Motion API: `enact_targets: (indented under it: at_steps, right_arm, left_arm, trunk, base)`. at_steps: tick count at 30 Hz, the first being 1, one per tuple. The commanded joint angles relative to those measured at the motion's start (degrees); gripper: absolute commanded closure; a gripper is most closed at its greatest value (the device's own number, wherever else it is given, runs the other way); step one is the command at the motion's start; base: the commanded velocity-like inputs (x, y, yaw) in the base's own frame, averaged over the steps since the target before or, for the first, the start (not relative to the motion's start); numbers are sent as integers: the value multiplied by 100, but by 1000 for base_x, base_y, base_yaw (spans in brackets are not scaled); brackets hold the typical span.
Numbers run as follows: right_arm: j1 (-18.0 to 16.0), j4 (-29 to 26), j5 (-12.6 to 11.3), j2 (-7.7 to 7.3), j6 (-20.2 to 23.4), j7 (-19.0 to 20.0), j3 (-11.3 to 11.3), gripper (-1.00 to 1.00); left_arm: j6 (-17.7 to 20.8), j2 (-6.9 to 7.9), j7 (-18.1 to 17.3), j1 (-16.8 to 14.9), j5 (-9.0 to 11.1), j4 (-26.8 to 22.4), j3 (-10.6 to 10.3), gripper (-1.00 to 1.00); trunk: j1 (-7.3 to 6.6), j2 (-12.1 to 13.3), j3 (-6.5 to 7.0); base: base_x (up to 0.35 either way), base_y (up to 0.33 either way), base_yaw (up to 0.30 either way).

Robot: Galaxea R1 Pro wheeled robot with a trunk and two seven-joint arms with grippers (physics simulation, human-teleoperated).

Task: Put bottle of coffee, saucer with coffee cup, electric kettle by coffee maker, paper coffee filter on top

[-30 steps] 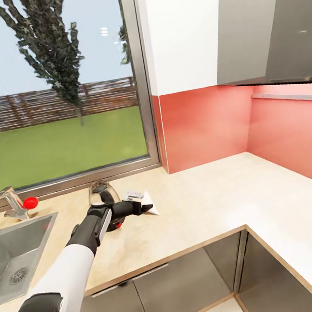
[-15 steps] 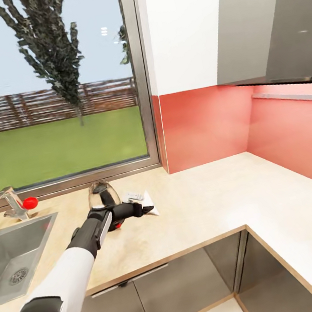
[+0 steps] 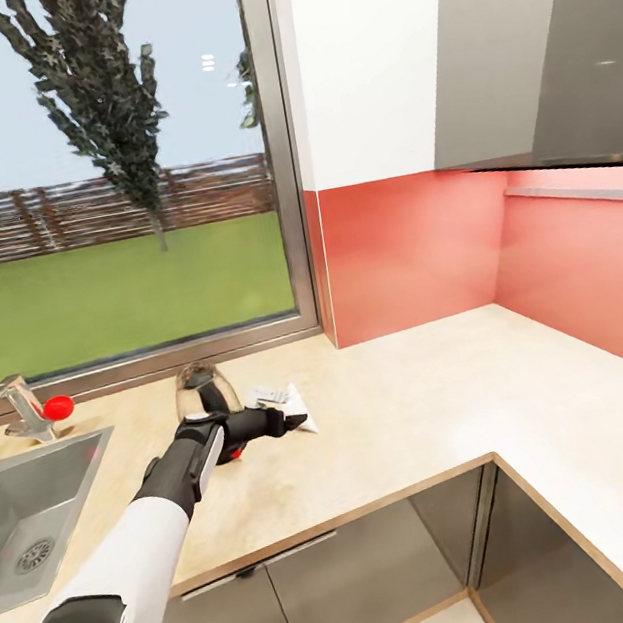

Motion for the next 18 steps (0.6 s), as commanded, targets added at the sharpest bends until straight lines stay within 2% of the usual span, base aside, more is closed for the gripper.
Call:
enact_targets:
  at_steps: [1,5,8,14,18]
  right_arm:
    - [-4,-22,54,33,-26,3,-39,-100]
    - [-4,-21,54,150,-26,3,-40,-100]
    - [-4,-21,54,149,-26,3,-39,-100]
    - [-4,-27,54,165,-26,3,-39,-100]
    - [-4,-29,54,166,-26,3,-39,-100]
  left_arm:
    - [52,-36,-26,-38,-54,-43,12,-100]
    - [88,-62,-28,-168,-58,-101,15,-100]
    - [81,-32,-34,-175,-58,-97,27,-100]
    - [26,34,-45,-96,63,-95,218,-100]
    - [21,21,-37,-117,71,-96,297,-100]
  trunk:
    - [5,-13,-13]
    - [5,-13,-13]
    - [5,-13,-13]
    - [5,-13,-13]
    - [5,-13,-13]
  base:
    - [0,0,0]
    - [0,0,0]
    - [0,0,0]
    - [0,0,0]
    - [0,0,0]
